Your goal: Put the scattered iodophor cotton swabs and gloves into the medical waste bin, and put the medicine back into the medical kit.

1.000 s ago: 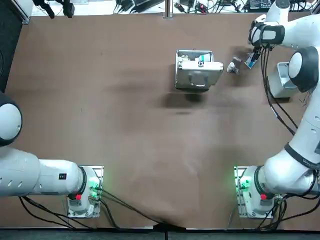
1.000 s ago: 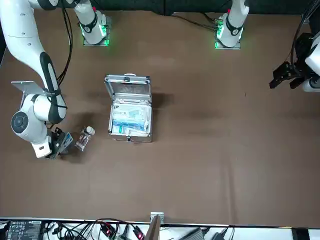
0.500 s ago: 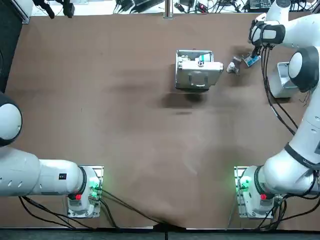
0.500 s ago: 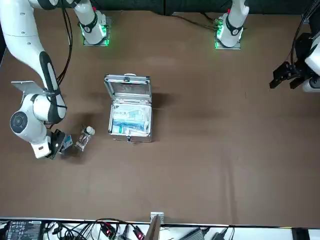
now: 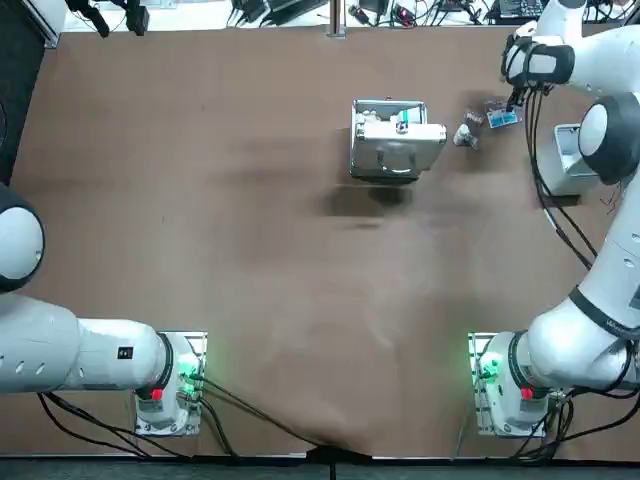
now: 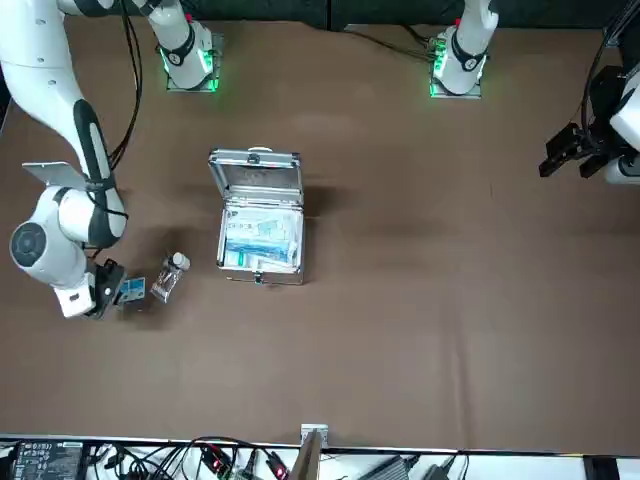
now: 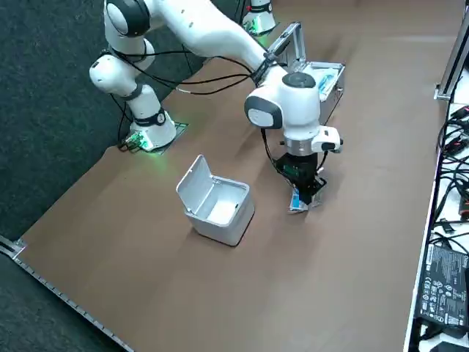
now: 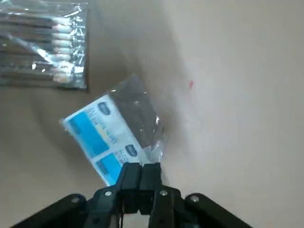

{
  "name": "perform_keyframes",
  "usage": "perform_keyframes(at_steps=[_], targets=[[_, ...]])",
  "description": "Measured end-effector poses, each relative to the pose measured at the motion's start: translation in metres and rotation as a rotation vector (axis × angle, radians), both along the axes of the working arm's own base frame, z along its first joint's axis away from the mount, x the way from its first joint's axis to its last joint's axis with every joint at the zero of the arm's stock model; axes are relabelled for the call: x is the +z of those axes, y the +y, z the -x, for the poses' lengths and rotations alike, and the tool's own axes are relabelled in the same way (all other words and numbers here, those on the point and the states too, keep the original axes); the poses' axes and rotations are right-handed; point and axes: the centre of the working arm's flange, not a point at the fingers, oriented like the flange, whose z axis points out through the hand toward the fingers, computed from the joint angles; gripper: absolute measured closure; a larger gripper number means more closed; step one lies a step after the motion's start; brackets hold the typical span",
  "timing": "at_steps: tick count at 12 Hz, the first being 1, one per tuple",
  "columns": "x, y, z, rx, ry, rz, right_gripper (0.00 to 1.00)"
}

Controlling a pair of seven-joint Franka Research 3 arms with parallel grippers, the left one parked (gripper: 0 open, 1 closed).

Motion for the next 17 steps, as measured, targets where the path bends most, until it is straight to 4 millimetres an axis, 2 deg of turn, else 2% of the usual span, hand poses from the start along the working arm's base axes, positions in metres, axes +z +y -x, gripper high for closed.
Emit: perform_keyframes(at_steps=[3, 7, 11, 15, 17], targets=[[0.036, -0.008, -0.004, -0.026, 0.031, -0.008, 0.99], [0.053, -0.007, -0.004, -0.054, 0.032, -0.042, 0.99], [0.092, -0.007, -0.004, -0.071, 0.052, -0.062, 0.99], [0.118, -0.009, 0.001, -0.080, 0.077, -0.068, 0.99], [0.138, -0.014, 0.005, -0.092, 0.103, -0.070, 0.99]])
